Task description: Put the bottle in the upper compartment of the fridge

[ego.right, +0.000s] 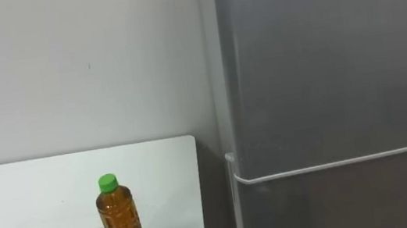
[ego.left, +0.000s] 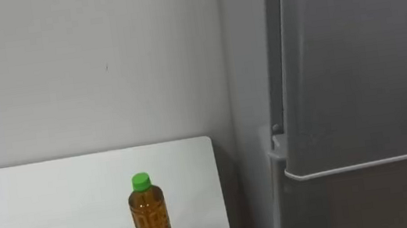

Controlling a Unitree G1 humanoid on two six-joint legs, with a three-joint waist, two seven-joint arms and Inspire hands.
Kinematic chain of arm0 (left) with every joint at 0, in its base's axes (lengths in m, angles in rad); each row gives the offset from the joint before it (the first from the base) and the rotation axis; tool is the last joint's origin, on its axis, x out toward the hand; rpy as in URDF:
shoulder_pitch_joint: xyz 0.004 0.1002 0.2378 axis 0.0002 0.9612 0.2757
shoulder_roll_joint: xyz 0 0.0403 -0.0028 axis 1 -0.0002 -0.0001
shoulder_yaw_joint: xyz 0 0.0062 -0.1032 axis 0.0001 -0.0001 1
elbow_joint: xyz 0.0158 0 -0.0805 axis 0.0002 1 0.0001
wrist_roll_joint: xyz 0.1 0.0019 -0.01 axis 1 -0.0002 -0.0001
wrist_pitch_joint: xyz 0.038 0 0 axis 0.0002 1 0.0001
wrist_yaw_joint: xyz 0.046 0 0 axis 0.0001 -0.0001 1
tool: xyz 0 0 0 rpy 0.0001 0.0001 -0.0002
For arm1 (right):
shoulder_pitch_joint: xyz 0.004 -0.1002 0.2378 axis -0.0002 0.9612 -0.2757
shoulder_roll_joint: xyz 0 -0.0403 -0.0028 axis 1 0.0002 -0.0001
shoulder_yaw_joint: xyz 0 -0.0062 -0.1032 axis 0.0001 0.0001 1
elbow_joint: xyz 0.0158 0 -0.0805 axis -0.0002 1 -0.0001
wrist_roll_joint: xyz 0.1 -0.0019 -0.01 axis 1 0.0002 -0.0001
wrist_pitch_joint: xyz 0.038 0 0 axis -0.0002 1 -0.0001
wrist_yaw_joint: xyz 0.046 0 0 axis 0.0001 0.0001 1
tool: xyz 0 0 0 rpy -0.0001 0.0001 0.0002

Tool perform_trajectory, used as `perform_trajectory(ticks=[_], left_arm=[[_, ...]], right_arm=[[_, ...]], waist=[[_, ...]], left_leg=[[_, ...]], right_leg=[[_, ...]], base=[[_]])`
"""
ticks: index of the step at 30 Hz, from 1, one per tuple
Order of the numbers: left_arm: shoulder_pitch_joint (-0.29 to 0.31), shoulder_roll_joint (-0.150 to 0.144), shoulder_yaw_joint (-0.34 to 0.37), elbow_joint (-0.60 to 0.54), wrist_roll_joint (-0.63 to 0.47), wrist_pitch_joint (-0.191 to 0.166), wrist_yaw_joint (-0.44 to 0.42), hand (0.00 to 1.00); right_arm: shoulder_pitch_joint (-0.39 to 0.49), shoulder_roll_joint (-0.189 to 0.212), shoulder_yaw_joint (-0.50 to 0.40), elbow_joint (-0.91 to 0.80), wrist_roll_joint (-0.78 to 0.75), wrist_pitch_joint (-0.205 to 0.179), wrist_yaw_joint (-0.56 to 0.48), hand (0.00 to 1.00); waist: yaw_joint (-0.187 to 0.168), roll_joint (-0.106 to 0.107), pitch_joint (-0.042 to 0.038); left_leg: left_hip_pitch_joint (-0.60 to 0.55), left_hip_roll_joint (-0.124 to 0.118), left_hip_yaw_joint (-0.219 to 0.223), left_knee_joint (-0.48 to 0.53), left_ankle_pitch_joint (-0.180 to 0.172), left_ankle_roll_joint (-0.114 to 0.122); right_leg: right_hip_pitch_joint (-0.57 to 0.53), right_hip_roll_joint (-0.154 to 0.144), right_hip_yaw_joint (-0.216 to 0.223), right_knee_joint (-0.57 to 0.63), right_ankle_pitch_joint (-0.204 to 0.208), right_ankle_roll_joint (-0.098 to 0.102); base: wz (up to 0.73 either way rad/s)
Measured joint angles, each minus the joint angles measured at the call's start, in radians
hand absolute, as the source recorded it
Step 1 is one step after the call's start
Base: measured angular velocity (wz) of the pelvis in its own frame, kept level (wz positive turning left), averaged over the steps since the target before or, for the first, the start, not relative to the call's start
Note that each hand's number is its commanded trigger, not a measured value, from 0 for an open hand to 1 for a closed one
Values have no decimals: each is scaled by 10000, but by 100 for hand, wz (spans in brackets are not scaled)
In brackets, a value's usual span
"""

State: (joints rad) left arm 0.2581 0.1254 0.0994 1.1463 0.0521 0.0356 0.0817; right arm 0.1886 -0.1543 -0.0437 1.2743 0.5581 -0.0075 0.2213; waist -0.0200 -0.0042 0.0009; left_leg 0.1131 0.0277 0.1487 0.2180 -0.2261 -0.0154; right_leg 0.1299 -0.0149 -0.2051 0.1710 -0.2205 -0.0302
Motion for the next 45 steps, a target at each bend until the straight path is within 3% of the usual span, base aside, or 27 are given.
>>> perform_trajectory(ticks=[16, 19, 21, 23, 25, 30, 33, 37, 45], left_arm=[[-120, 21, 162, -25, -237, -8, 72, 0], [-130, 55, 226, -448, -382, -12, 353, 0], [-236, 78, 833, -944, -462, -147, 487, 0], [-324, 134, 1011, -1181, -881, -324, 657, 0], [-316, 145, 1223, -1762, -1501, -328, 663, 0], [-255, 178, 1740, -4382, -1973, -529, 1059, 0], [-409, 227, 1773, -5547, -1958, -748, 1334, 0], [-517, 241, 1790, -7404, -1959, -1128, 1636, 0], [-977, 403, 1733, -11329, -2009, -1152, 1949, 0]], right_arm=[[-115, -7, 16, 1, -174, 76, -193, 0], [-125, -20, -12, -63, -270, 79, -219, 0], [-130, -47, -287, -131, -864, 73, -178, 0], [-147, -92, -406, -140, -1128, 39, -92, 0], [-212, -128, -501, -139, -1170, 27, -28, 0], [-107, -292, -918, -228, -1388, -113, 9, 0], [-16, -282, -965, -318, -1576, -231, 9, 0], [-36, -297, -977, -352, -1723, -272, 10, 0], [62, -149, -958, -523, -1790, -342, -101, 0]], waist=[[-25, -47, 3], [-19, -22, 9], [-14, 4, 7], [-11, 58, -4], [2, 222, -55], [69, 425, 43], [50, 513, 21], [11, 499, 10], [-37, 470, 19]], left_leg=[[25, -14, 122, -85, -1, 0], [-14, -14, 97, -83, -1, 0], [-69, -12, 93, -60, -1, 1], [-67, -12, 79, -46, -1, 2], [-50, -13, 91, -46, -2, 2], [127, -20, 73, -218, 3, 9], [103, -19, 125, -210, 3, 9], [34, -11, 97, -195, 3, 9], [44, -27, 35, -203, 3, 8]], right_leg=[[-60, -18, 73, -32, 2, 5], [-69, -18, 41, -33, 1, 6], [-93, -13, 29, -38, 2, 10], [-83, -19, 5, -28, 9, 17], [-81, -22, 16, -5, 13, 17], [-38, -13, 76, 30, 12, 20], [-94, -15, 95, 49, 7, 26], [-122, -4, 75, 23, 8, 24], [-70, 28, 96, -27, 15, 20]], base=[[-2], [5], [7], [0], [0], [-3], [-1], [0], [0]])
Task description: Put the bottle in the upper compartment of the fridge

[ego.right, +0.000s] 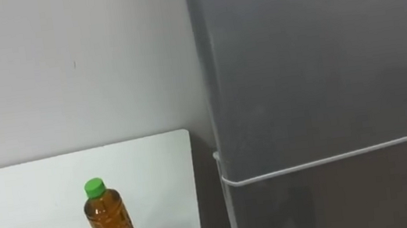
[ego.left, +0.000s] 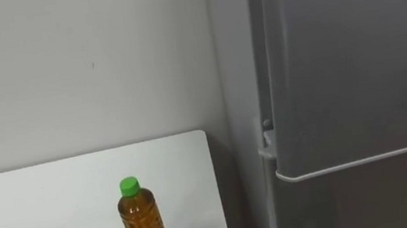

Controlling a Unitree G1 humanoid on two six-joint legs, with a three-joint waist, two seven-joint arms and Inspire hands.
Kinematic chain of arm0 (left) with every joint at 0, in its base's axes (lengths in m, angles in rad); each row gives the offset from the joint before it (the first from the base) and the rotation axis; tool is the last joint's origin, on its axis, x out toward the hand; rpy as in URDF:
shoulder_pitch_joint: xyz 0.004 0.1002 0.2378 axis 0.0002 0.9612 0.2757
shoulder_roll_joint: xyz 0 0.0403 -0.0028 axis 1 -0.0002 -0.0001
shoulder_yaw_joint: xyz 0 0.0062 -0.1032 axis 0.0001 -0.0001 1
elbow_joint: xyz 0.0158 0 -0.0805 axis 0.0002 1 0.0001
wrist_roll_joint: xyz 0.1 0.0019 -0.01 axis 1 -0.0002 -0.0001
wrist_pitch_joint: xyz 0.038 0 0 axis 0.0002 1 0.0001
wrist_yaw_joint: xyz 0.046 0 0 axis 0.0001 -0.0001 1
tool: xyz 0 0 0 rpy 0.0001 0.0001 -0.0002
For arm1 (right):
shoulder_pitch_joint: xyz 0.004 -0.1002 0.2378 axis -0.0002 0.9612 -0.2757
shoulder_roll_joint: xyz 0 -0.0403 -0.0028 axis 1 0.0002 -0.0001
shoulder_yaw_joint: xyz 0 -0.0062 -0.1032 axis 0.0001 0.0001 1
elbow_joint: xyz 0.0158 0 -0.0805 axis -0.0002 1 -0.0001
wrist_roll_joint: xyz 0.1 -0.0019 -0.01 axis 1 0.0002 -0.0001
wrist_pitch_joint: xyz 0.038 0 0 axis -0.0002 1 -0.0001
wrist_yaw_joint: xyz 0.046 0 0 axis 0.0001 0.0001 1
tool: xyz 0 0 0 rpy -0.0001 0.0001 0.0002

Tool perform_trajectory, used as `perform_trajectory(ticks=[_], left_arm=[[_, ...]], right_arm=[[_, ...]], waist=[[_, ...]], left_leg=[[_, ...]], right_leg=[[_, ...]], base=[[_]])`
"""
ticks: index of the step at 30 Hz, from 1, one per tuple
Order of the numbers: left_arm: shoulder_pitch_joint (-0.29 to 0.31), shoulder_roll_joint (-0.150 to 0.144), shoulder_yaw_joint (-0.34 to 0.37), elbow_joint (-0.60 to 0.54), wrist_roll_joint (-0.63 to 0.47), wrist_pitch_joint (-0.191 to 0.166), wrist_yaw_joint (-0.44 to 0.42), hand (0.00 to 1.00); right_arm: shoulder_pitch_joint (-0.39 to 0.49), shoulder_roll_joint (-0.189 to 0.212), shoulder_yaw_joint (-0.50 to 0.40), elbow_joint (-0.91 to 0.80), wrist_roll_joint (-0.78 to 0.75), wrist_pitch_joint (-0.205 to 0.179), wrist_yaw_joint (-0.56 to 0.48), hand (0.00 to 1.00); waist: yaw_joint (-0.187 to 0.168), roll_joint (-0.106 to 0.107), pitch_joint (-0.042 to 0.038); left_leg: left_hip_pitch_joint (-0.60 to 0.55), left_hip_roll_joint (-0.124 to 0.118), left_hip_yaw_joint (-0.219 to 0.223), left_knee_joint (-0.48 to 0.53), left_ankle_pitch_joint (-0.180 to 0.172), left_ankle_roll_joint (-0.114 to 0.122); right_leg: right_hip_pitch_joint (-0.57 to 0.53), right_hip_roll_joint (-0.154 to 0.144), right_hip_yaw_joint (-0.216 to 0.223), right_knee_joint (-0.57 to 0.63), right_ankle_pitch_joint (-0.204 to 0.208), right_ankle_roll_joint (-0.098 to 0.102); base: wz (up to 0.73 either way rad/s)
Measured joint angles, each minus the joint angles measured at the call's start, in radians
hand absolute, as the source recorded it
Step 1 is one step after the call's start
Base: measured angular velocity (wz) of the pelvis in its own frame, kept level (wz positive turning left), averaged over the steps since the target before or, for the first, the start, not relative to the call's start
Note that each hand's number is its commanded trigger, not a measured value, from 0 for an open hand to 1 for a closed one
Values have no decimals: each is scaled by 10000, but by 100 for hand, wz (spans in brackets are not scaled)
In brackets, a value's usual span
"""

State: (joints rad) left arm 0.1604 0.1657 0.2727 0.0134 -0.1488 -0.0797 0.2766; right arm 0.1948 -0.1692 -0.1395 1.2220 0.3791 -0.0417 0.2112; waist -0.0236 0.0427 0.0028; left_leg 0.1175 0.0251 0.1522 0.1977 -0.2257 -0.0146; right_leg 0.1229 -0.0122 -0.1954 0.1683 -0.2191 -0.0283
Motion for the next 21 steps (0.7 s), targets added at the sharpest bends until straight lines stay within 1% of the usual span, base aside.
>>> perform_trajectory(ticks=[1, 2, 3, 4, 5, 6, 8, 10, 11, 13, 15, 16, 21], left_arm=[[0, 5, 3, -304, -2, 0, -4, 0], [-1, 6, 2, -940, 5, -9, -40, 0], [-91, 9, -11, -1336, 6, -22, -78, 0], [-189, 8, -15, -1470, 12, -18, -103, 0], [-430, 9, -14, -1727, 11, -1, -144, 0], [-683, 15, -13, -1935, 12, -1, -232, 0], [-935, 15, -17, -2254, 14, 0, -362, 0], [-972, 14, -31, -2707, 19, 34, -525, 0], [-998, 13, -57, -3054, 20, 84, -607, 0], [-1253, 15, -188, -3369, 20, 85, -760, 0], [-1597, 17, -426, -3655, -30, 84, -1068, 0], [-1663, 17, -508, -3713, -52, 84, -1143, 0], [-2446, 9, -1661, -3774, -155, 100, -1620, 0]], right_arm=[[15, 23, -9, -63, -4, -1, -7, 0], [36, 70, -15, -126, -4, -4, -12, 0], [12, 94, -11, -123, -8, -2, -39, 0], [6, 106, -5, -121, -10, 0, -48, 0], [1, 138, -3, -122, -2, 1, -54, 0], [3, 155, -5, -122, -1, 3, -58, 0], [-12, 170, -16, -122, -5, 5, -56, 0], [-73, 191, -43, -101, -1, 7, -38, 0], [-133, 207, -51, -51, 6, 10, -32, 0], [-196, 210, -51, 9, 0, 28, -34, 0], [-248, 212, -38, 13, -2, 91, -35, 0], [-254, 214, -26, 27, 25, 91, -39, 0], [-551, 218, 106, 253, 161, 89, -326, 0]], waist=[[3, -11, 7], [-15, -58, 32], [-95, -77, 46], [-140, -90, 53], [-198, -82, 51], [-211, -102, 66], [-279, -106, 71], [-462, -82, 77], [-615, -81, 79], [-716, -80, 78], [-814, -78, 79], [-840, -64, 81], [-943, 10, 77]], left_leg=[[9, -2, 0, -1, 0, 0], [26, -3, -1, -2, 0, 0], [31, -7, -9, 0, 0, 0], [27, -10, -28, 3, 0, 0], [14, -12, -57, 2, 0, 0], [13, -12, -58, 2, 0, 0], [0, -12, -58, 1, 0, 0], [-32, -12, -69, -2, 0, 0], [-38, -16, -124, 0, 0, 0], [-18, -17, -143, 6, 0, 0], [10, -16, -153, 7, 0, 0], [15, -14, -156, 10, 0, 0], [-101, -14, -110, 41, 0, 0]], right_leg=[[12, 2, 0, 0, 0, 0], [20, -7, 5, 4, 0, 0], [33, -19, -18, 2, 0, 0], [40, -23, -17, 4, 0, 0], [51, -23, -32, 4, 0, 0], [53, -30, -25, 4, 0, 0], [63, -30, -15, 3, 0, 0], [72, -39, -20, 1, 0, 1], [84, -36, -61, 4, 0, 1], [117, -40, -89, 10, 0, 1], [148, -33, -97, -5, 0, 1], [144, -30, -93, -21, 0, 1], [-6, -26, -80, -4, -1, 2]], base=[[0], [0], [0], [8], [7], [5], [0], [2], [7], [7], [2], [0], [0]])
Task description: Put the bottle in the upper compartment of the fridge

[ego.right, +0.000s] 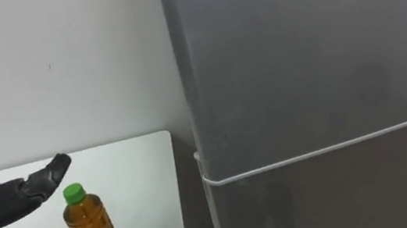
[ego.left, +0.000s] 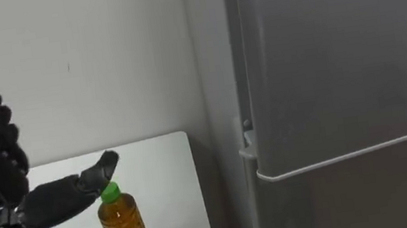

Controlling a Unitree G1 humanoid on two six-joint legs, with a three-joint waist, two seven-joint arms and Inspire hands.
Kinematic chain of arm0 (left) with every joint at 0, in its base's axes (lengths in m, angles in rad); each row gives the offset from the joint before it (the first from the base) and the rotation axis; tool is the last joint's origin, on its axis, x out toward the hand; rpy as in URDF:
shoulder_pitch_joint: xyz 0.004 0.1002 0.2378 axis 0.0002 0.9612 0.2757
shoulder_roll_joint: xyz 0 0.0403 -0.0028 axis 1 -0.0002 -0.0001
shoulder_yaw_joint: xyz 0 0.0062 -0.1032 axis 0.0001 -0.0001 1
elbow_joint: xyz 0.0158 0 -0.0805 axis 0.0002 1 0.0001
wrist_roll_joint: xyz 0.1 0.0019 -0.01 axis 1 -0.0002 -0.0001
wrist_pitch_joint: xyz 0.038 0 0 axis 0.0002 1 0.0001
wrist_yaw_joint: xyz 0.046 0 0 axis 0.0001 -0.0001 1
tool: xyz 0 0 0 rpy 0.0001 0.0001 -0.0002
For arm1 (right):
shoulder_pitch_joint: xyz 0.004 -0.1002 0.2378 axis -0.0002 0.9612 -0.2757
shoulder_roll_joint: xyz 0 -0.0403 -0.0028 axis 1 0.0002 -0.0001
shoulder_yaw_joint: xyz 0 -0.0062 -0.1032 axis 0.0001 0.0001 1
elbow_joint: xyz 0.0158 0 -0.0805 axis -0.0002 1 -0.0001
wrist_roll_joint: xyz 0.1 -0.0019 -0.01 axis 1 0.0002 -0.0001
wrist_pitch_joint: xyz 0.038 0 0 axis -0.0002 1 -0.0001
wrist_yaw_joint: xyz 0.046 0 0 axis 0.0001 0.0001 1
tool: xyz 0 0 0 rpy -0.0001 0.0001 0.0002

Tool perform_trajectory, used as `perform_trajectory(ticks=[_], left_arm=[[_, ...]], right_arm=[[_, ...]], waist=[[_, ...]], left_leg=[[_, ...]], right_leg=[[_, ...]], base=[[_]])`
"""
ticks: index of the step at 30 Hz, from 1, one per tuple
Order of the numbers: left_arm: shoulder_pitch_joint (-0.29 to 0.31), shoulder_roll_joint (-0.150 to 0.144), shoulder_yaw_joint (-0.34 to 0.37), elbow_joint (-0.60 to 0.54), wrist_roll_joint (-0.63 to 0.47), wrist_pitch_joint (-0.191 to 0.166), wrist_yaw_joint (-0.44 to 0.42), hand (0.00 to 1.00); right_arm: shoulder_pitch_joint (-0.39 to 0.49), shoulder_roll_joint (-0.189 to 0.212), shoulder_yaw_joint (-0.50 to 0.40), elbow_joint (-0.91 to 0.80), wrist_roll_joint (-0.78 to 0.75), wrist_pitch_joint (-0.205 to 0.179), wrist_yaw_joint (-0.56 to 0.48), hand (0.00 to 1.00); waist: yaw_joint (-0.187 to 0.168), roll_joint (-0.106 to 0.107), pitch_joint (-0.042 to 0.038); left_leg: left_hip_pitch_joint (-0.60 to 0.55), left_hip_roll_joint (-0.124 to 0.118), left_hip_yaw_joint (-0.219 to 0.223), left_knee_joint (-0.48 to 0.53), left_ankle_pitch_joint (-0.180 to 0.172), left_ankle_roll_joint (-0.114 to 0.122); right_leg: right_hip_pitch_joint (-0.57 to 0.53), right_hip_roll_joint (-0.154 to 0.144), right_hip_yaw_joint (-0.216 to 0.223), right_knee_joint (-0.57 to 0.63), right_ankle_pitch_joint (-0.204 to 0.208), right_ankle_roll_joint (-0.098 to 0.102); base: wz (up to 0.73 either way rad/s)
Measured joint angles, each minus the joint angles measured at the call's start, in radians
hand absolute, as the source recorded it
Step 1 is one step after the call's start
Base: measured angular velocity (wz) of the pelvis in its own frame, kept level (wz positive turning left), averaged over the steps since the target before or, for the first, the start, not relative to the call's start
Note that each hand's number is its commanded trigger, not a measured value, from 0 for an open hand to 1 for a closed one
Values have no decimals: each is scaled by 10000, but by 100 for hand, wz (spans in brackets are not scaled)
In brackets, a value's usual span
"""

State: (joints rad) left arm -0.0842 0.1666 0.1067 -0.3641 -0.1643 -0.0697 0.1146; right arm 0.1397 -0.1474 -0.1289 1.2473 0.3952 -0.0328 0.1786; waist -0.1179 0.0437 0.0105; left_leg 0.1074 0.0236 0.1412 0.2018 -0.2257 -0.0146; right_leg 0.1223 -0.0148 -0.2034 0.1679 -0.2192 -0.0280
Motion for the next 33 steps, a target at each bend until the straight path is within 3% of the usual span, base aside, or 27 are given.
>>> perform_trajectory(ticks=[6, 17, 24, 33], left_arm=[[-387, 6, -467, -46, -449, 197, -1014, 0], [-773, 108, -1307, -488, -1520, 629, -1947, 0], [-772, 121, -1520, -491, -1978, 1063, -2574, 0], [-773, 106, -1882, -712, -1972, 1084, -2928, 0]], right_arm=[[-66, -70, 88, 62, -48, -9, 29, 0], [-448, -90, 90, 420, -171, 38, 105, 0], [-625, -185, 101, 588, -109, 147, 348, 0], [-819, -280, 289, 882, -69, 93, 412, 0]], waist=[[-272, 53, -28], [-707, 82, -35], [-730, 157, -27], [-750, 241, 2]], left_leg=[[28, 1, -6, -27, 1, -1], [78, 12, 116, -155, 1, -2], [92, 1, 102, -153, 1, -2], [72, 0, 82, -137, 1, -1]], right_leg=[[-21, -3, 87, -4, 1, -2], [-15, 0, 91, 6, 8, -4], [-36, -17, 83, 3, 23, 7], [-18, -7, 26, 2, 58, 20]], base=[[-5], [0], [0], [1]])
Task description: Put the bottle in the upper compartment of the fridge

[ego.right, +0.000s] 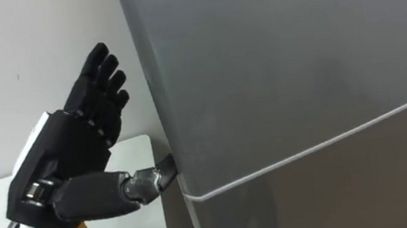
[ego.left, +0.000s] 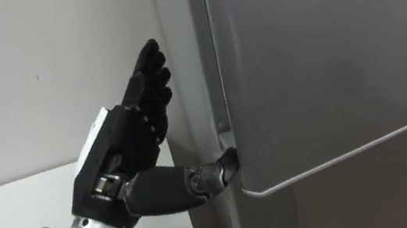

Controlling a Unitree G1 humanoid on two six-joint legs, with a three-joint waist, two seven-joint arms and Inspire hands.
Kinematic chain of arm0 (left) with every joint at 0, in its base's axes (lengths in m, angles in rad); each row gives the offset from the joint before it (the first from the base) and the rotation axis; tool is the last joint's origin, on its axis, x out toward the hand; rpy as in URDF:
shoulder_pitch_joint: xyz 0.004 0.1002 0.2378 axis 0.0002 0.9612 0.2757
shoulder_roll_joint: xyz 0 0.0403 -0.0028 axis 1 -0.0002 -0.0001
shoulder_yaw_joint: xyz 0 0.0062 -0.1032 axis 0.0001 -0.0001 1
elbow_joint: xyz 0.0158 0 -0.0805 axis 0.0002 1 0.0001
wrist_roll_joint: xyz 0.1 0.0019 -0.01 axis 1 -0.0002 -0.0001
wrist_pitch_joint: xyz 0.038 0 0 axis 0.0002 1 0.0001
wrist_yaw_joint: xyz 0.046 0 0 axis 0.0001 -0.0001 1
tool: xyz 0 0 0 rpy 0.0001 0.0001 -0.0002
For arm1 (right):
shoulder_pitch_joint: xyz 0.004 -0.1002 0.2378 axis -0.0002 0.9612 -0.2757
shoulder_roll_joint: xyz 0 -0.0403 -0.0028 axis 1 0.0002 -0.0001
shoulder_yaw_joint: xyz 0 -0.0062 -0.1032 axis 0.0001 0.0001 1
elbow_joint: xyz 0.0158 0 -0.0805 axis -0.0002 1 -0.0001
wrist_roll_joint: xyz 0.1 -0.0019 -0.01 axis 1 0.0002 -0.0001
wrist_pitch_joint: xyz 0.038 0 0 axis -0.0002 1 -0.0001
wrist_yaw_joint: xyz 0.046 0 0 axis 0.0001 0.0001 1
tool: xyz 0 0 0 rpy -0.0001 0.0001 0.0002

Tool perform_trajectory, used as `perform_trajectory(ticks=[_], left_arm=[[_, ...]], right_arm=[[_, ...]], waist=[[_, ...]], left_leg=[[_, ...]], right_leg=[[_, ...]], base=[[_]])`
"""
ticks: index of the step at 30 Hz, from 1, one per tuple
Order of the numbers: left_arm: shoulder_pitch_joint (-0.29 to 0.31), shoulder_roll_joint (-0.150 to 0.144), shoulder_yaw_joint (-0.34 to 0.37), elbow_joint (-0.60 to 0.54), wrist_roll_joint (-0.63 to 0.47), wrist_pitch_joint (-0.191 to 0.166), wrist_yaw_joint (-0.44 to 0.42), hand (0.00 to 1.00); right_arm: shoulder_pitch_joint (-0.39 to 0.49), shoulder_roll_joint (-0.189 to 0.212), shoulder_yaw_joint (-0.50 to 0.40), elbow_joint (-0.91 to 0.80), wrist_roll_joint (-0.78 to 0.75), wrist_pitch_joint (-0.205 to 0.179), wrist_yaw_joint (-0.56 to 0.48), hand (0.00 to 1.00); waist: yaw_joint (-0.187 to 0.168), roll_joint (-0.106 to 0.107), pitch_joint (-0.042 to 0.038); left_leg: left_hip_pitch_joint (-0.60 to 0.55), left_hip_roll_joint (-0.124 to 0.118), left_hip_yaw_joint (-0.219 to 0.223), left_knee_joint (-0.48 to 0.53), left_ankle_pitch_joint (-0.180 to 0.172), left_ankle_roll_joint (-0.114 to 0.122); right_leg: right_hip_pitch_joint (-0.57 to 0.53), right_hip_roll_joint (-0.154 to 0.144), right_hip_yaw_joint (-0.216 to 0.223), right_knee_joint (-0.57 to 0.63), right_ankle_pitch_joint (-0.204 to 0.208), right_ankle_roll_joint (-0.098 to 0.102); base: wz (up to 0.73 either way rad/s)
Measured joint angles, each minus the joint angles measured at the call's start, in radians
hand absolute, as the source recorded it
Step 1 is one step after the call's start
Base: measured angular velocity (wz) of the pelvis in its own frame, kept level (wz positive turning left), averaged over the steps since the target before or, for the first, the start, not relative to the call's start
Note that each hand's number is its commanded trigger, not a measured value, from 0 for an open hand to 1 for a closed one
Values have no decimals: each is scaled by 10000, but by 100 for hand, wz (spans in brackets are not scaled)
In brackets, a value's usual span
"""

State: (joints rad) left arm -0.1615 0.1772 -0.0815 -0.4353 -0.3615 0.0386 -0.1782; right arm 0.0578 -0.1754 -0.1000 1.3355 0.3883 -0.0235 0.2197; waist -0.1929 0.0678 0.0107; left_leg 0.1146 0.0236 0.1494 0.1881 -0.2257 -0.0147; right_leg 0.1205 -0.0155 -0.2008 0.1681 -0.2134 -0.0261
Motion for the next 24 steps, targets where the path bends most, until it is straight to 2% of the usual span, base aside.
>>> perform_trajectory(ticks=[7, 10, 14, 18, 24], left_arm=[[0, 4, -114, -491, 3, 1, -740, 0], [1, 64, -391, -904, 5, -1, -1051, 0], [-42, 148, -862, -1391, -12, -52, -1556, 0], [-533, 224, -1459, -1436, -5, -68, -1979, 0], [-814, 45, -2351, -1429, 32, -75, -2327, 0]], right_arm=[[9, -60, 7, 4, 34, -9, -10, 0], [26, -81, 329, 3, 331, -86, -86, 0], [-59, -119, 593, 47, 389, -210, -53, 0], [-61, -129, 810, -31, 388, -222, 15, 0], [-64, -192, 1351, -227, 418, -322, -135, 0]], waist=[[-33, 50, -10], [-37, 45, -8], [-206, 23, -2], [-249, -20, 25], [-207, -25, 28]], left_leg=[[-1, -6, 3, 21, 1, 1], [-17, -11, -37, 21, 1, 1], [-5, -32, -125, 7, 1, 1], [14, -23, -124, 1, 1, 1], [-108, -16, -74, 123, 0, 1]], right_leg=[[20, 24, 29, -42, 0, 2], [88, 9, 23, -160, 24, 15], [94, -14, 13, -155, 30, 26], [74, -12, 58, -132, 34, 26], [-23, 4, 157, -156, 37, 18]], base=[[0], [4], [1], [-4], [-5]])
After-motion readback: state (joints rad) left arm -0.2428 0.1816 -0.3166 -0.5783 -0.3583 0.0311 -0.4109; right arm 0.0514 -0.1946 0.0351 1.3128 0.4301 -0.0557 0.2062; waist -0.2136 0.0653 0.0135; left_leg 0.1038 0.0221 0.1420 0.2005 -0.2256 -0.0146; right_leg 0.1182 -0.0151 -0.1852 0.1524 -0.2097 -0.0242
